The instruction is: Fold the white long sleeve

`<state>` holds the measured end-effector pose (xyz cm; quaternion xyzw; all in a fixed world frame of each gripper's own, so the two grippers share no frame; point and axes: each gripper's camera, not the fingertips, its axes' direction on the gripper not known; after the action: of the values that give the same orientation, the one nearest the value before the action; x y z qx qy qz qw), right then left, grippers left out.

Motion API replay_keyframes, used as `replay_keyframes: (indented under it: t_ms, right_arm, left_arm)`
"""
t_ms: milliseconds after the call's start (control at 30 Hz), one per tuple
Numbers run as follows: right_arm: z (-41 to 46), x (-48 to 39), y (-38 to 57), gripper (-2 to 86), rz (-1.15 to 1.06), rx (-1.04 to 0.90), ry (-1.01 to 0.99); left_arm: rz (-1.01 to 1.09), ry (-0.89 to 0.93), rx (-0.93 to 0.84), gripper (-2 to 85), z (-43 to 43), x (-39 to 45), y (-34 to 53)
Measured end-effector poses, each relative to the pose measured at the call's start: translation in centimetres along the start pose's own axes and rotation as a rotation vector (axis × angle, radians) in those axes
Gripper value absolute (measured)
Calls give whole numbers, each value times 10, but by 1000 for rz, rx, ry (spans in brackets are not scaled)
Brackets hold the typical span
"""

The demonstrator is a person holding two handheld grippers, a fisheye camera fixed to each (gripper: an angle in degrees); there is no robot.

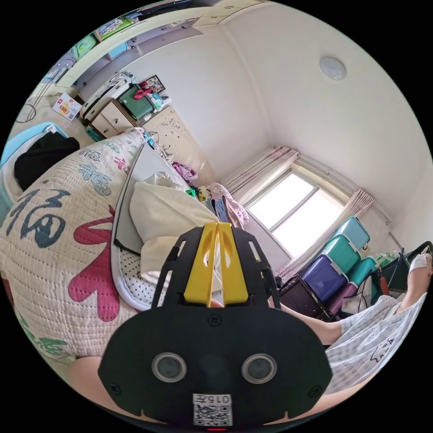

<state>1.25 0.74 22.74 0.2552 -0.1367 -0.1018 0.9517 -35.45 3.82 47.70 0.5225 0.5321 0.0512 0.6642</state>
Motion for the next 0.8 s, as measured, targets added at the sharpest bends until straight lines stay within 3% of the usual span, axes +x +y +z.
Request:
replay_keyframes:
  t_ms: [333, 500, 633, 800]
  right_arm:
    - [-27, -16, -4, -1, -28, 12, 53]
    - [-56, -40, -5, -1, -121, 4, 72]
    - [-87, -78, 5, -2, -243, -49, 77]
    - [-139, -111, 18, -2, -234, 27, 63]
  left_arm:
    - [18, -5, 41, -8, -11, 22, -8]
    - [-12, 66, 206, -8, -64, 31, -12]
    - [42, 71, 240, -8, -113, 60, -14]
    - [64, 24, 216, -8, -150, 92, -19]
